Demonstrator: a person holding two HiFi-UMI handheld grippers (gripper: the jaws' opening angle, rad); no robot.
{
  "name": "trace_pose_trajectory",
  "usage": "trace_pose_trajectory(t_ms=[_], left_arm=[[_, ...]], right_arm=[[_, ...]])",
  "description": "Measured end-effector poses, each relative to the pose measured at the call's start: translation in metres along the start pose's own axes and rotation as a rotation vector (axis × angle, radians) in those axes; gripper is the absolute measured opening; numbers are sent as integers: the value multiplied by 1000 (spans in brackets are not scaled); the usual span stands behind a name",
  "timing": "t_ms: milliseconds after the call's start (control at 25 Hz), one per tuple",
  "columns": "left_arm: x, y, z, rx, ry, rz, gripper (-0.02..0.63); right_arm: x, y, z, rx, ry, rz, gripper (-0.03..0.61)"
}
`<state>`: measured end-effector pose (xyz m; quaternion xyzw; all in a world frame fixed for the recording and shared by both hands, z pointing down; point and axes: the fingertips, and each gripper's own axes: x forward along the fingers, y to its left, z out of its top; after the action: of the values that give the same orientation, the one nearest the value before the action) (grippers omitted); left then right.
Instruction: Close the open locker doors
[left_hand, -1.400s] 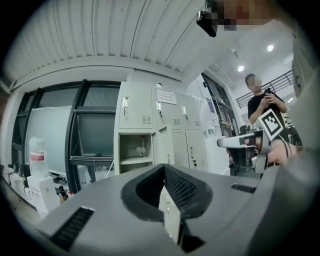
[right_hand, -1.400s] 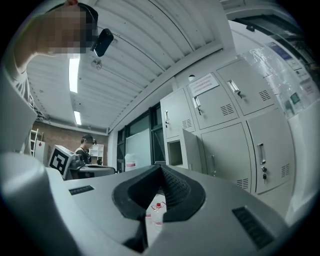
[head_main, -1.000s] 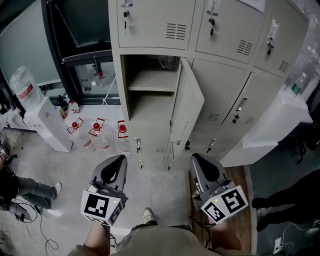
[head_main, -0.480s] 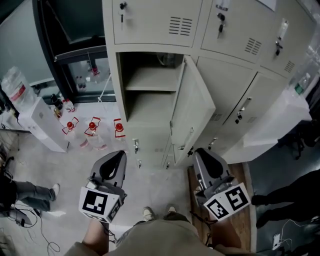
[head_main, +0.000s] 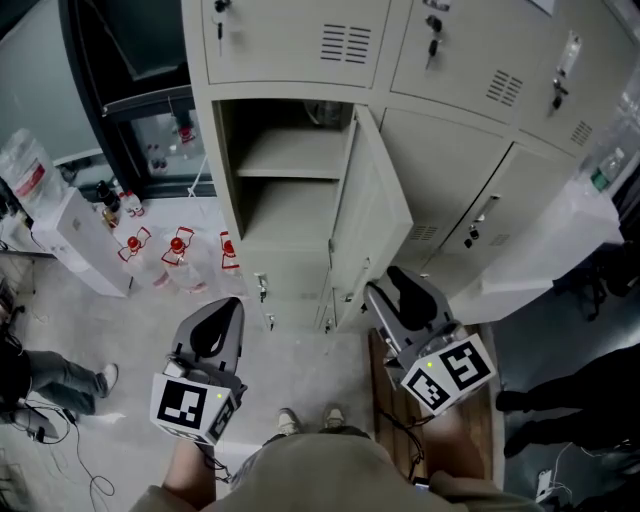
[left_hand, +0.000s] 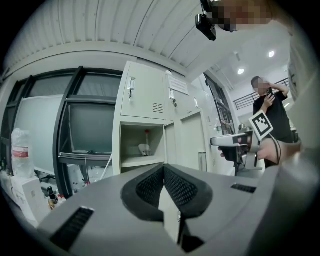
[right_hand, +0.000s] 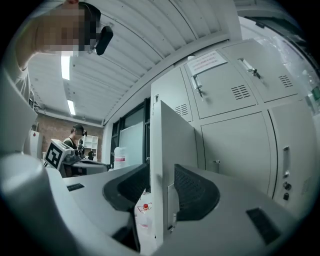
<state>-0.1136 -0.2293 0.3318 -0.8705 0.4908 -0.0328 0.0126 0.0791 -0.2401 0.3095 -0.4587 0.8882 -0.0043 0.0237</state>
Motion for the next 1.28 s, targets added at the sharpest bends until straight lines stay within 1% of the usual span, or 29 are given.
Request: trace_pose_trajectory(t_ms=[80, 200, 360, 400, 520, 560, 880, 1040, 1160, 1280], left_arm=[[1, 0, -2, -4, 4, 11, 8], [1, 1, -5, -10, 17, 27, 8], [-1, 10, -14, -8, 105, 65, 8], [-1, 12, -15, -8, 105, 73, 7], [2, 16, -11, -15, 36, 81, 8], [2, 17, -11, -15, 26, 84, 8], [1, 28, -13, -12, 29, 118, 6], [-4, 37, -19, -13, 64, 148, 8], [-7, 44, -18, -15, 38, 163, 8], [-12, 52, -20, -22, 38, 184, 7]], right_arm=[[6, -2, -2, -3, 9, 27, 176], [11, -3, -3, 1, 6, 56, 159], [17, 0, -4, 6, 1, 82, 138], [19, 2, -4, 4, 2, 90, 139], [24, 7, -5, -6, 3, 112, 144], [26, 9, -5, -7, 3, 119, 147], [45, 27, -6, -21, -2, 147, 158], [60, 40, -7, -23, -12, 153, 158], [74, 50, -7, -24, -22, 157, 152], [90, 59, -8, -19, -36, 168, 147]])
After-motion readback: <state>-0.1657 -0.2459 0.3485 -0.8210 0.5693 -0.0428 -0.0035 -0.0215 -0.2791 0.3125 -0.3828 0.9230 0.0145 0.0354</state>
